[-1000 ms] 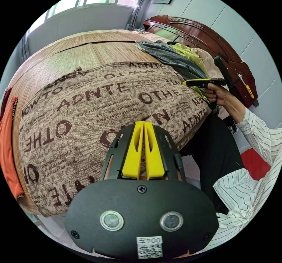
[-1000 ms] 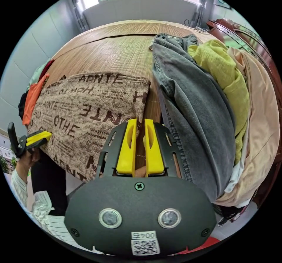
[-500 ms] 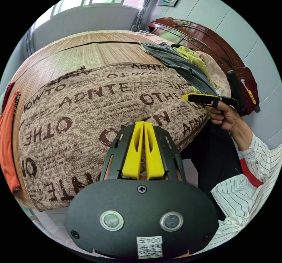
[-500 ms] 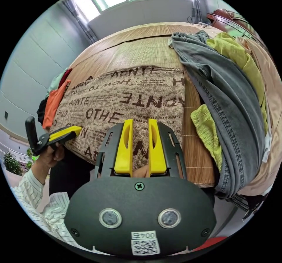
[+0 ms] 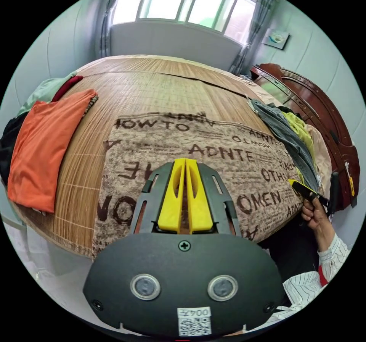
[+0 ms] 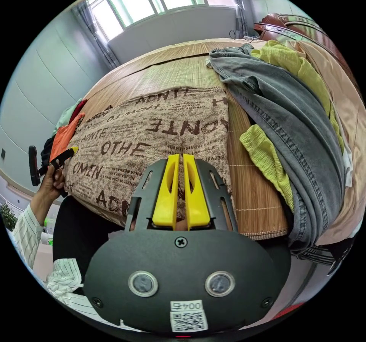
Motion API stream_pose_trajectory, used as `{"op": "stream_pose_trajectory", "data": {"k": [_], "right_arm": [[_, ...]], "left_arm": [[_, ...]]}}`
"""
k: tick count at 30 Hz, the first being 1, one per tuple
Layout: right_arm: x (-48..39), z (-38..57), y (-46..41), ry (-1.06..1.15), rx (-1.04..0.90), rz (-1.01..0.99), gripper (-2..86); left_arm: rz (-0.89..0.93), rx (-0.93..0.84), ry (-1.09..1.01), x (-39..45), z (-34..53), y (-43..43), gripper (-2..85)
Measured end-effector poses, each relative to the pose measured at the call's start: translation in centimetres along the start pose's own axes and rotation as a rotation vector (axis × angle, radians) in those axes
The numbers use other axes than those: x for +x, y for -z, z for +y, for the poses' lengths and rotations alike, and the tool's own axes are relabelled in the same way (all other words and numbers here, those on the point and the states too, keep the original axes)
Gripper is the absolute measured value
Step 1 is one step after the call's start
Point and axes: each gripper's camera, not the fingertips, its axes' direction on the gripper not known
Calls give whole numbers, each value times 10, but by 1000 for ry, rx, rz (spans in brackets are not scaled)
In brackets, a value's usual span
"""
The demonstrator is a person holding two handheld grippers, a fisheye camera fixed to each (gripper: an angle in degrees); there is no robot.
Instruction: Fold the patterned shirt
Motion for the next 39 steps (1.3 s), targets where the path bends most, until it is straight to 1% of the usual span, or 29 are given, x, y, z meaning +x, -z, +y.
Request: {"op": "stream_pose_trajectory", "data": {"k": [1,3,6,8,9,10,11,13,14,16,17,19,22,24,27,30,31,35,39], "right_arm": [[-3,1,-3,29,-6,29,28],[-2,3,-7,31,-9,31,32],[21,3,2,-59,-14,-107,66],[48,14,26,-175,21,-165,91],[58,18,32,-210,25,-192,96],[78,28,40,-300,20,-256,104],[100,41,42,-401,1,-323,110],[128,62,41,-544,-6,-429,110],[141,75,38,-611,-14,-480,110],[154,90,30,-677,-37,-512,113],[160,96,23,-703,-59,-514,118],[166,102,14,-735,-86,-536,127],[171,107,0,-749,-93,-603,134],[175,109,-6,-758,-95,-606,132],[183,110,-15,-773,-99,-632,118],[191,109,-25,-775,-136,-636,80],[194,109,-25,-781,-127,-631,66],[199,100,-20,-745,-118,-643,55],[203,84,-13,-700,-119,-653,52]], "left_arm": [[42,26,18,-3,6,0,1],[44,20,14,3,5,2,2],[4,16,2,28,2,15,4],[28,67,-37,53,3,36,8],[66,95,-89,78,6,51,11],[97,106,-162,109,12,61,16],[110,105,-205,126,16,64,18],[159,88,-396,202,38,70,34],[166,81,-439,220,45,70,38],[186,57,-583,287,66,66,59],[192,55,-610,301,71,65,61],[243,33,-666,348,82,60,69],[280,4,-691,391,88,53,73],[300,-30,-710,416,92,46,78],[291,-54,-760,457,100,39,96],[292,-71,-822,500,107,36,118],[271,-87,-861,519,111,34,126],[174,-75,-982,572,125,31,136],[7,-10,-1141,624,145,28,130]]}}
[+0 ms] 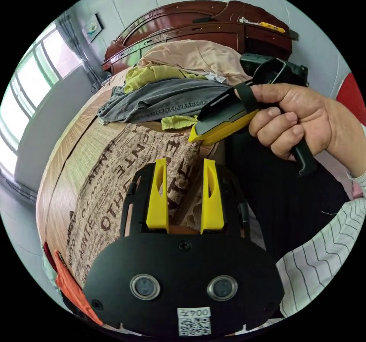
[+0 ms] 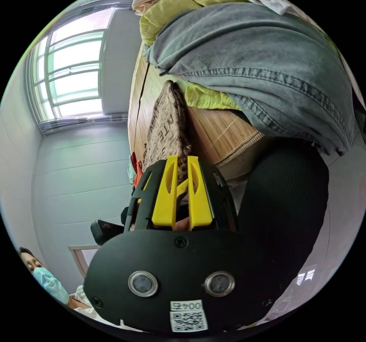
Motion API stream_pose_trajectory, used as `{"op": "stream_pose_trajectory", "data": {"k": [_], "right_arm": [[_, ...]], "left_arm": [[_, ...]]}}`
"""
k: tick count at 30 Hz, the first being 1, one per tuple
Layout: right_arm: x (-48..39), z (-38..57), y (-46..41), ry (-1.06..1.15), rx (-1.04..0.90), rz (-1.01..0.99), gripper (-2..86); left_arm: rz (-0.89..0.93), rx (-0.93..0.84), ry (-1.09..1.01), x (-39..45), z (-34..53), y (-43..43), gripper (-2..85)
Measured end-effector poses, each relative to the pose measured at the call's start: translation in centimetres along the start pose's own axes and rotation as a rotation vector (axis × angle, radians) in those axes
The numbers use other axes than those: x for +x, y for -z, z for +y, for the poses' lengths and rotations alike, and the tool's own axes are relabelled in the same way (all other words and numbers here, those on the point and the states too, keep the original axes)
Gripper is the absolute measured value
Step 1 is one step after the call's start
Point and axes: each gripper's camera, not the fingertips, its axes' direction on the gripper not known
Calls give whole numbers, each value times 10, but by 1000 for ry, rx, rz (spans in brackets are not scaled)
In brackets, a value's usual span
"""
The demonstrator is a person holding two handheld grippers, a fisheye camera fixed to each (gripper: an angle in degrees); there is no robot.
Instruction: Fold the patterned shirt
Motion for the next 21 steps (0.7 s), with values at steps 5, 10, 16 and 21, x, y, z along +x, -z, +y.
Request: {"op": "stream_pose_trajectory", "data": {"k": [5,10,16,21], "right_arm": [[-14,-16,6,63,-31,-8,53],[-11,-41,19,112,22,-68,105],[-15,-112,16,100,-66,-142,172],[-45,-170,-4,102,-143,-107,185]], "left_arm": [[-193,-92,-55,25,-29,-14,106],[-91,-7,224,-15,-22,10,30],[16,128,459,-69,13,47,9],[12,135,455,-79,24,54,7]]}}
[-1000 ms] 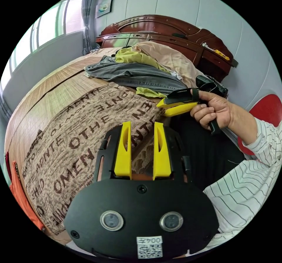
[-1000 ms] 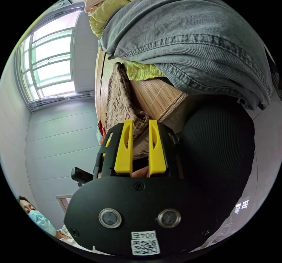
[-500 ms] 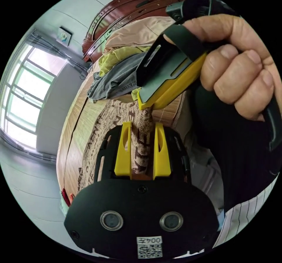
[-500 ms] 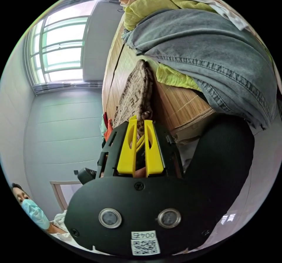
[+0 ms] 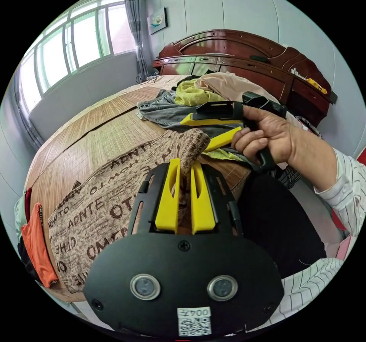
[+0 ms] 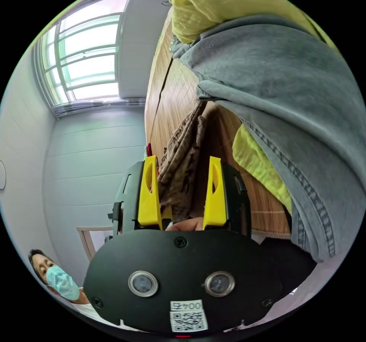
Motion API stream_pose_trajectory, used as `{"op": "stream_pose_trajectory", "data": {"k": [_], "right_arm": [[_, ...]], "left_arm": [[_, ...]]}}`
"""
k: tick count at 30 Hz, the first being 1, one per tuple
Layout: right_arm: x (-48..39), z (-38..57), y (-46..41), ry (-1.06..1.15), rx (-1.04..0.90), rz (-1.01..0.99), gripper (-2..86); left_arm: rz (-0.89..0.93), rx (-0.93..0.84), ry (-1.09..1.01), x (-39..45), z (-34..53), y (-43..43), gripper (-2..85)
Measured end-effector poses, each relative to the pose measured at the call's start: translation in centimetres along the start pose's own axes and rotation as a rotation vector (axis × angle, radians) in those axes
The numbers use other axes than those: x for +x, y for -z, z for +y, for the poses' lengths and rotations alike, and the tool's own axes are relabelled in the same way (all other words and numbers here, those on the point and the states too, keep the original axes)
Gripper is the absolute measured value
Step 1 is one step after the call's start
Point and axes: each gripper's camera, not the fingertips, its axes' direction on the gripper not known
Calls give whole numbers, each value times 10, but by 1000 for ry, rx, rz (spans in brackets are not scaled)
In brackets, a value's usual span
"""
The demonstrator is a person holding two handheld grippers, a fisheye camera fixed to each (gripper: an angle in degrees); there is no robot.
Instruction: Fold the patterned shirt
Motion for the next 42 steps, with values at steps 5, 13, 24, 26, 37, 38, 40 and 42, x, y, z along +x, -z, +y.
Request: {"op": "stream_pose_trajectory", "data": {"k": [5,13,24,26,37,38,40,42], "right_arm": [[-15,-60,-15,-53,-67,119,182],[-28,-111,-21,-67,-131,147,53],[-198,-110,-32,135,-76,212,49],[-249,-101,-52,207,-82,265,50],[-402,-64,-197,403,-202,451,50],[-409,-61,-213,412,-213,469,50],[-418,-56,-237,419,-226,495,50],[-424,-51,-259,426,-241,522,50]], "left_arm": [[-5,9,-11,-10,11,3,6],[29,28,59,-62,30,17,5],[136,187,416,-214,102,108,5],[160,225,501,-245,123,127,6],[314,396,923,-434,295,194,6],[316,400,941,-442,304,194,6],[330,412,1001,-472,339,196,7],[349,414,1039,-491,364,195,7]]}}
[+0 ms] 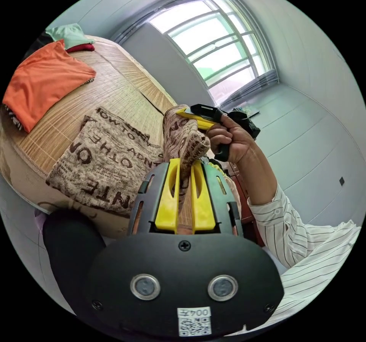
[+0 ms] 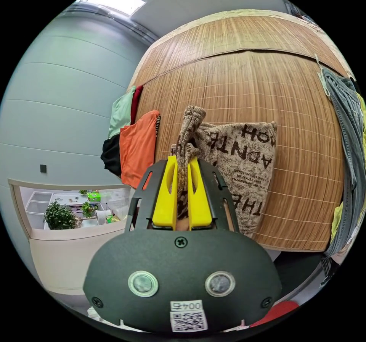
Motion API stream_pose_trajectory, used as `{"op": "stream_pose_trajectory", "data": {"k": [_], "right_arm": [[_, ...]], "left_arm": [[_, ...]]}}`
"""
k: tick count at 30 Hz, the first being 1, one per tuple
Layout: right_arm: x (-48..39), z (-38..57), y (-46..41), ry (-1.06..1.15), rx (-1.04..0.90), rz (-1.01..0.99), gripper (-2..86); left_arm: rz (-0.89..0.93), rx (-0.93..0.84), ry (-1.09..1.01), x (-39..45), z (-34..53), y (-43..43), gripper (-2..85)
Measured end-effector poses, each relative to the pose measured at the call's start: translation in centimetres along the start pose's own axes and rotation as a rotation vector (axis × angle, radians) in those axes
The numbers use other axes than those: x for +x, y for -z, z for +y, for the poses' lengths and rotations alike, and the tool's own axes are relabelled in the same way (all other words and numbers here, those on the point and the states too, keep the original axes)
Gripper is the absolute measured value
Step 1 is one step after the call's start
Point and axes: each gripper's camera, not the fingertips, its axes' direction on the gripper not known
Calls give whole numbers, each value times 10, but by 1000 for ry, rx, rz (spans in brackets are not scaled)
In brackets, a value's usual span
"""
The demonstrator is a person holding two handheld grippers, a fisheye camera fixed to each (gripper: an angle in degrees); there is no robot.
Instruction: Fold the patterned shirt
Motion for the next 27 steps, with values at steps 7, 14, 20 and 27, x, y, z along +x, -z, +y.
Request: {"op": "stream_pose_trajectory", "data": {"k": [7,14,20,27], "right_arm": [[-50,-8,-50,43,-49,97,50],[-36,1,-4,46,42,107,45],[33,25,95,36,137,113,45],[129,44,133,-98,184,113,48]], "left_arm": [[3,16,107,-80,-8,28,9],[78,-9,22,-56,-15,12,12],[162,-92,-149,33,3,-59,20],[168,-216,-247,109,47,-165,30]]}}
